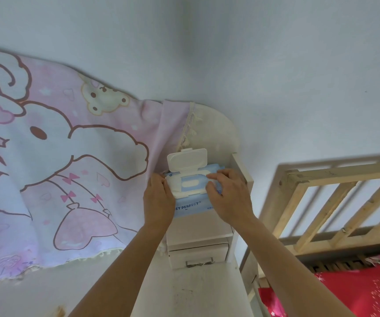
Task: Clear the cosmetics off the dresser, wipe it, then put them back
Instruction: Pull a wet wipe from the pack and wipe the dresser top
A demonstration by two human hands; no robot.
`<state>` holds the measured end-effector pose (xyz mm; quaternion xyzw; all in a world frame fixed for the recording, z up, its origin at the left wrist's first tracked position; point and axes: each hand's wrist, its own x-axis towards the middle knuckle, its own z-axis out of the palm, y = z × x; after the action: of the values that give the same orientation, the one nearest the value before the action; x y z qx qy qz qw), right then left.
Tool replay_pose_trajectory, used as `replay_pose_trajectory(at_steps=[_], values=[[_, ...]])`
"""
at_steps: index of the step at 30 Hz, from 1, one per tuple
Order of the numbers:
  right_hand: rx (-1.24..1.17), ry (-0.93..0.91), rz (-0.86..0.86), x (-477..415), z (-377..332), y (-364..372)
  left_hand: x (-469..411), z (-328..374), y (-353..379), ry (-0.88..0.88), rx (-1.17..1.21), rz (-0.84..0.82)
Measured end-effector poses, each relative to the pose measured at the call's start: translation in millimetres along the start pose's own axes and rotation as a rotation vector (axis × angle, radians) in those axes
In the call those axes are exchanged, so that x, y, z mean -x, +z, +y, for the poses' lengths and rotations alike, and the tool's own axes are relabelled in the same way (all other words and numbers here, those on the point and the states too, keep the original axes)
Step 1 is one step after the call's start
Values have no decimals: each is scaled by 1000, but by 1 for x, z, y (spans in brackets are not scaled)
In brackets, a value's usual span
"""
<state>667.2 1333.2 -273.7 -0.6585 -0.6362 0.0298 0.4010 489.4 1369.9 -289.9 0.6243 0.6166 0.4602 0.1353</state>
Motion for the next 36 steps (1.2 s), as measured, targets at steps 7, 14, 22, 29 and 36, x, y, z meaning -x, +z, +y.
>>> replay_pose_trajectory(at_steps=[7,14,22,29,36], values=[[144,-227,-209,-26,-8,2,0,-1,1,35,-37,-3],[326,-385,-460,-57,-26,-17,-2,-1,2,34,-55,-17],[354,-475,-570,-71,-37,-19,-2,1,0,51,-62,-26],[441,-631,-489,-63,-25,3,-3,2,0,59,-79,-25],[194,-478,-454,-60,-14,9,-2,8,-4,76,-99,-25]])
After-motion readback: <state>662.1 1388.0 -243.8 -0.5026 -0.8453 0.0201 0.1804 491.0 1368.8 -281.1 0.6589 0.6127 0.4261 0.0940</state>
